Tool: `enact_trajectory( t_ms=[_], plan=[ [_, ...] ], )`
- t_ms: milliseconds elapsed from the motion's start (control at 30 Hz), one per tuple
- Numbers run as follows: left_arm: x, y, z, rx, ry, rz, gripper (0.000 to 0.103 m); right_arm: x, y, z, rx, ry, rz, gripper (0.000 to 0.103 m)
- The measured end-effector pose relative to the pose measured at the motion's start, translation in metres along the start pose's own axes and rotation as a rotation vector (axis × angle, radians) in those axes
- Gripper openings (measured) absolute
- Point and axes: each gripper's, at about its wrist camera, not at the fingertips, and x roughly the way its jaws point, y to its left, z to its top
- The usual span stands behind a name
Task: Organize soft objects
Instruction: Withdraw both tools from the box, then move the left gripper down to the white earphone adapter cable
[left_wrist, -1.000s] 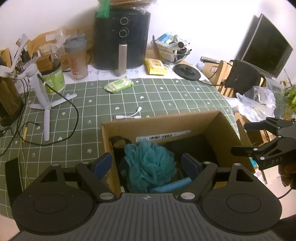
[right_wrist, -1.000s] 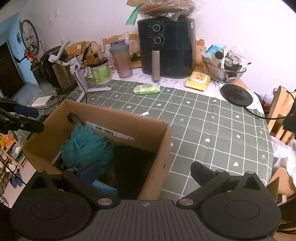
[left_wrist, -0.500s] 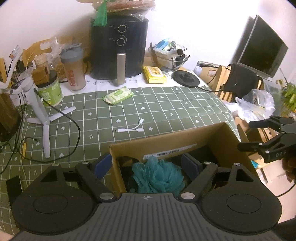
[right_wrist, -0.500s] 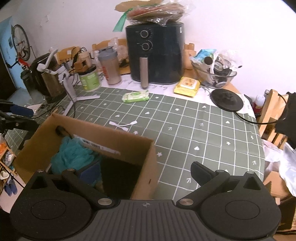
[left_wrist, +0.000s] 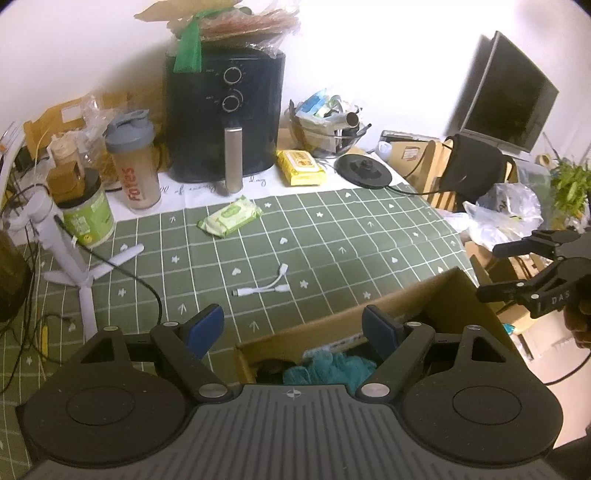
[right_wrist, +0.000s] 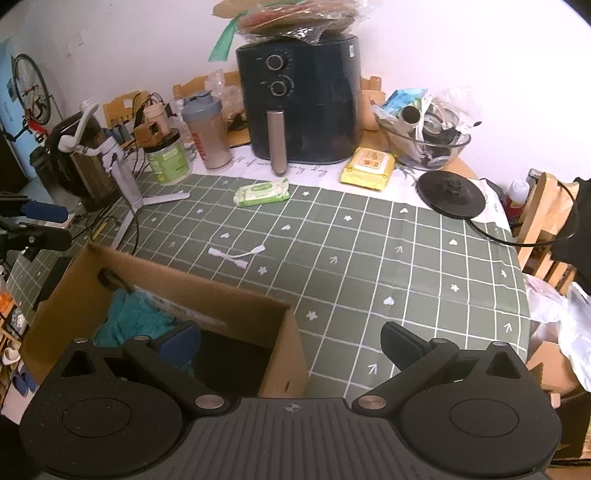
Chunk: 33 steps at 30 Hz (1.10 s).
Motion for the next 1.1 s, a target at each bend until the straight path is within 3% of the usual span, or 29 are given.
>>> enact_trajectory(
  t_ms=[467,833,1100],
  plan=[
    [0.033,0.024,0.036,0.121,0.005,-0.06,0.082,0.016,-0.01,0.014,0.011,-0.008,-0.078,0.103],
    [0.08,0.038,0.054,0.261,0.057,-0.124,0.079,0.027,-0.012,0.014,0.066,0.016,-0.064,0.103],
    [0.132,0.041,0.048,0.369,0.159,-0.141,0.058,0.029,-0.009,0.008,0.063,0.047,-0.103,0.103]
  ],
)
